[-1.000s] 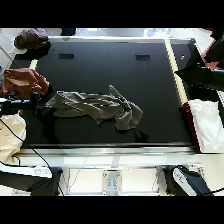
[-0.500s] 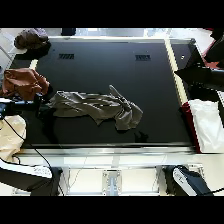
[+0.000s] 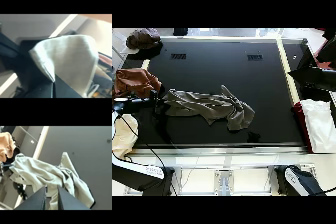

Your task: Fold the shirts.

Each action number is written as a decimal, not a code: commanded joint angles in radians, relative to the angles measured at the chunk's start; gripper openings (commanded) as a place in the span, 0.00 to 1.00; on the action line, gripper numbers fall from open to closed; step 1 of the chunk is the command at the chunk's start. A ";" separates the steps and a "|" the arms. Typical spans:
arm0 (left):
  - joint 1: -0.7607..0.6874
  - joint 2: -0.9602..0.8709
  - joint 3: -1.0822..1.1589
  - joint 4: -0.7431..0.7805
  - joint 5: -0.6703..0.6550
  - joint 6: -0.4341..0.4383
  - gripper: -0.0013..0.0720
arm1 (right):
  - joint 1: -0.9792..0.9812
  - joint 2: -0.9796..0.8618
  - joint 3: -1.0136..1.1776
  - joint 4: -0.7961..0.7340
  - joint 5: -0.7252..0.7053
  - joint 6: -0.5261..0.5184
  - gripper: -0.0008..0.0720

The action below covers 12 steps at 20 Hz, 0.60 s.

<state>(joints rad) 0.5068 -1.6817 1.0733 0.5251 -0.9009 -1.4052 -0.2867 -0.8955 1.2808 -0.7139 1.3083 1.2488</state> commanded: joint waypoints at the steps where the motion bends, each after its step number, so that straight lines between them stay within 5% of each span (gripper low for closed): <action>1: -0.001 0.016 0.006 -0.070 -0.016 0.038 0.03 | 0.059 -0.022 -0.123 -0.037 -0.053 0.001 0.22; 2: -0.001 0.024 0.006 -0.070 -0.030 0.038 0.03 | 0.098 -0.035 -0.217 -0.034 -0.124 0.016 0.23; 4: -0.001 0.047 0.006 -0.070 -0.056 0.038 0.03 | 0.177 -0.094 -0.423 -0.037 -0.319 0.020 0.61; 7: -0.001 0.089 0.006 -0.070 -0.068 0.038 0.03 | 0.169 -0.252 -0.521 -0.048 -0.402 0.017 0.69; 12: 0.000 0.117 0.007 -0.071 -0.060 0.037 0.03 | 0.176 -0.444 -0.511 -0.042 -0.389 0.014 0.68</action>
<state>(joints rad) 0.5056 -1.5787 1.0794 0.4564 -0.9600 -1.3685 -0.1268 -1.2396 0.7914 -0.7547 0.9344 1.2655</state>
